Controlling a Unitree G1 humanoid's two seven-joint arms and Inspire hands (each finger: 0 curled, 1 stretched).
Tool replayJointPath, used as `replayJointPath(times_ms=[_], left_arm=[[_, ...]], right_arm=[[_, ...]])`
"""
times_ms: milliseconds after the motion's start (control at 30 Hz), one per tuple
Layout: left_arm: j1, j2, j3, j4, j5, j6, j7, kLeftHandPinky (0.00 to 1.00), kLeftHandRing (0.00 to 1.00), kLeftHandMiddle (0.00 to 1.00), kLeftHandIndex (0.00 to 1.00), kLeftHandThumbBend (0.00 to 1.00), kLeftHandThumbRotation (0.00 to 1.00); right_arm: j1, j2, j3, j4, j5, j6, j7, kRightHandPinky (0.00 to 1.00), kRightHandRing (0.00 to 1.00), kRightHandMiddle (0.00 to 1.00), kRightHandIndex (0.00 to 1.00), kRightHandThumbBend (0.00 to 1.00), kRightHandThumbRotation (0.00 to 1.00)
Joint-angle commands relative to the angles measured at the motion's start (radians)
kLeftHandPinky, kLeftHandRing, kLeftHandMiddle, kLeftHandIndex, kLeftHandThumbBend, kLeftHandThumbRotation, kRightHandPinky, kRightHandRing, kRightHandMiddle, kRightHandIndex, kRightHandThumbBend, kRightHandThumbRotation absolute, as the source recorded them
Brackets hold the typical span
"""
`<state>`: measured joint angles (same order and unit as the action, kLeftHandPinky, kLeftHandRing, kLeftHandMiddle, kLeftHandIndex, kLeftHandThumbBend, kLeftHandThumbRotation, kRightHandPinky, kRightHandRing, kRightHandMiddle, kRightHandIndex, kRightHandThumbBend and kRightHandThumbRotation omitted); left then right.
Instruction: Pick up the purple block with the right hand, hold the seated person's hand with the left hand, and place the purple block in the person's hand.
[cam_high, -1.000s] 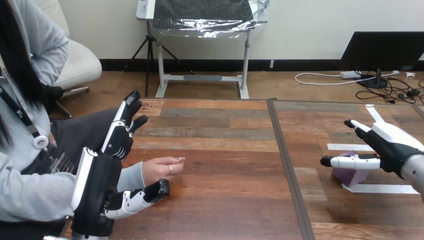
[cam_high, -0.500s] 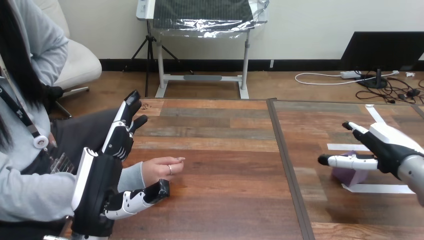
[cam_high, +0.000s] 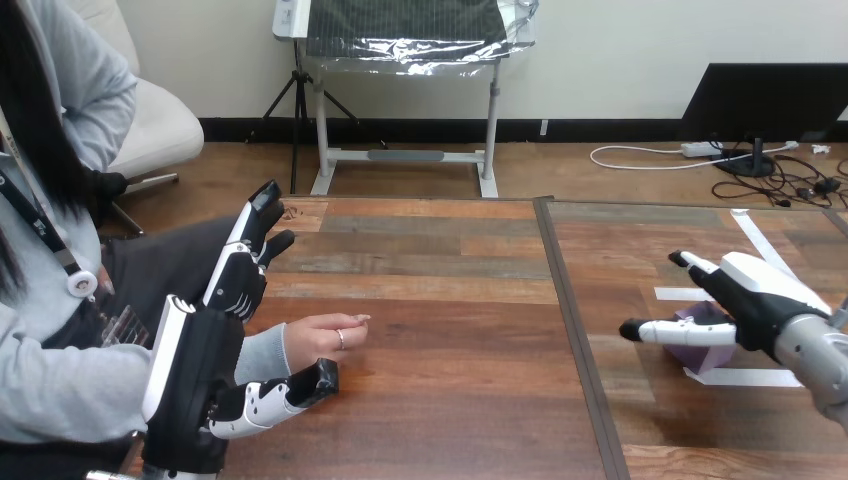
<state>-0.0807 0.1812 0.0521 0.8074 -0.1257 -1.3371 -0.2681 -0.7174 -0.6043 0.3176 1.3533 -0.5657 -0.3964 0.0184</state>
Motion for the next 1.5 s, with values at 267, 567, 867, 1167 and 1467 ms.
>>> replayJointPath(times_ms=[267,567,867,1167,1467], left_arm=[[-0.044,-0.003,0.006,-0.017,-0.005,-0.008,0.006,0.91,0.97,0.99,0.96,1.00,0.65],[-0.046,-0.003,0.004,-0.013,-0.011,-0.007,0.003,0.91,0.97,0.99,0.96,1.00,0.66],[-0.051,-0.001,0.001,-0.007,-0.016,-0.017,-0.003,0.91,0.97,0.99,0.96,1.00,0.66],[-0.051,0.000,0.000,-0.011,-0.019,-0.015,-0.006,0.91,0.97,1.00,0.96,1.00,0.65],[-0.054,0.002,-0.002,-0.007,-0.030,-0.014,-0.013,0.91,0.98,0.99,0.96,1.00,0.63]], right_arm=[[-0.106,0.023,-0.002,-0.025,-0.004,0.034,-0.039,1.00,1.00,1.00,1.00,1.00,0.70],[-0.106,0.042,-0.021,-0.022,0.014,0.087,-0.053,0.95,1.00,1.00,1.00,1.00,0.55],[-0.110,0.067,-0.003,-0.026,-0.006,0.162,-0.141,0.72,0.80,0.84,0.87,0.98,0.11],[-0.111,0.078,-0.006,-0.024,-0.001,0.192,-0.164,0.55,0.57,0.61,0.61,0.92,0.01],[-0.119,0.078,-0.001,-0.020,-0.005,0.226,-0.136,0.53,0.54,0.57,0.53,0.89,0.00]])
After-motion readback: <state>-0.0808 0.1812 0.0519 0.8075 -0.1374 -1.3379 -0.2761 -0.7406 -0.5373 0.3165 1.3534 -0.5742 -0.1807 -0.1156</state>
